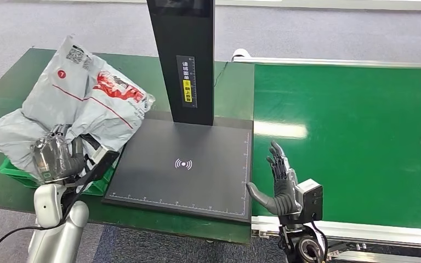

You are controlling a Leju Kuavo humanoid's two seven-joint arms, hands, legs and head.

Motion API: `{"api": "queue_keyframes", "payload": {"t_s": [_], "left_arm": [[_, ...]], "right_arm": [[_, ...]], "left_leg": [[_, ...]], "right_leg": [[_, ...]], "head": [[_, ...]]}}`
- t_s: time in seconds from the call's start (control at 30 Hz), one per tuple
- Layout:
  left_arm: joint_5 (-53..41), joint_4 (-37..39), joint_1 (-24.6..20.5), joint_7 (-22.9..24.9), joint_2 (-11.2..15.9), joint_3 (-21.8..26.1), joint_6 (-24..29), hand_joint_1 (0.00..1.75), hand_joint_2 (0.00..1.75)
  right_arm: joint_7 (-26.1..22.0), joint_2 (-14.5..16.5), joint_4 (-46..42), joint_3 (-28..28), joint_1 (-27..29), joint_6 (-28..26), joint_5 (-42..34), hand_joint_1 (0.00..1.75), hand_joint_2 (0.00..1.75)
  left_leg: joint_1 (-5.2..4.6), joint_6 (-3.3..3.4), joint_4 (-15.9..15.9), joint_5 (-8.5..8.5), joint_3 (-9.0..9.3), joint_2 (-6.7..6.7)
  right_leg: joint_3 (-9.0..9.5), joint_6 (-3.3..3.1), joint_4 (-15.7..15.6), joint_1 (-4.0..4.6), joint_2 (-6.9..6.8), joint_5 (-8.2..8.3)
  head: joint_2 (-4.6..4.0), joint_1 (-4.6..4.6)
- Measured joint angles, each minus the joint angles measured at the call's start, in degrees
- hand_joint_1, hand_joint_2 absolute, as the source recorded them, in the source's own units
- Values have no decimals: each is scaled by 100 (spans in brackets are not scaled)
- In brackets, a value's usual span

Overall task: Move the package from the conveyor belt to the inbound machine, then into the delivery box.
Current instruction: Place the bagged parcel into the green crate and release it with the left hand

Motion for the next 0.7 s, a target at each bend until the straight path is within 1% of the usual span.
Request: {"api": "queue_keyframes", "payload": {"t_s": [0.1, 0.2, 0.4, 0.47, 0.53, 0.57, 0.67, 0.7], "left_arm": [[-219, 341, -134, 327, 143, 233, -271, 175, 175], [-386, 748, -290, 521, 286, 373, -434, 175, 175], [-647, 1604, -741, 742, 562, 433, -712, 175, 175], [-689, 1916, -942, 790, 647, 432, -882, 175, 175], [-712, 2265, -1180, 827, 733, 430, -1088, 163, 175], [-726, 2440, -1302, 845, 771, 429, -1177, 137, 175], [-790, 2934, -1648, 923, 867, 423, -1314, 22, 175], [-823, 3088, -1749, 971, 897, 420, -1312, 5, 175]], "right_arm": [[21, 42, -4, -24, 18, 14, 72, 0, 175], [33, 83, -5, -63, 32, 42, 131, 0, 175], [72, 123, -8, -103, 33, 102, 207, 0, 175], [90, 132, -15, -112, 31, 138, 233, 0, 175], [102, 154, -21, -129, 29, 170, 259, 0, 175], [105, 163, -22, -139, 28, 182, 270, 0, 175], [110, 170, -22, -166, 25, 208, 296, 0, 175], [112, 170, -22, -173, 25, 216, 303, 0, 175]], "left_leg": [[0, 0, 0, 0, 0, 1], [0, -1, 0, 1, 1, 0], [0, -1, 0, 1, 3, 0], [0, -2, 0, 2, 4, -3], [0, -3, 0, 3, 7, -5], [0, -5, 0, 4, 9, -6], [1, -10, 0, 9, 10, -7], [1, -10, 0, 10, 11, -6]], "right_leg": [[0, 0, 0, 0, 1, 0], [0, 0, 0, 0, 0, 0], [2, 0, 0, 0, 0, 1], [4, -1, 0, 0, 0, 1], [8, -1, 0, 0, 0, 1], [9, -2, 1, 0, -1, 2], [12, -5, 1, 0, -1, 4], [12, -6, 1, 1, 0, 5]], "head": [[0, 1], [0, 1], [0, 1], [0, 1], [0, 1], [0, 1], [0, 1], [0, 1]]}}
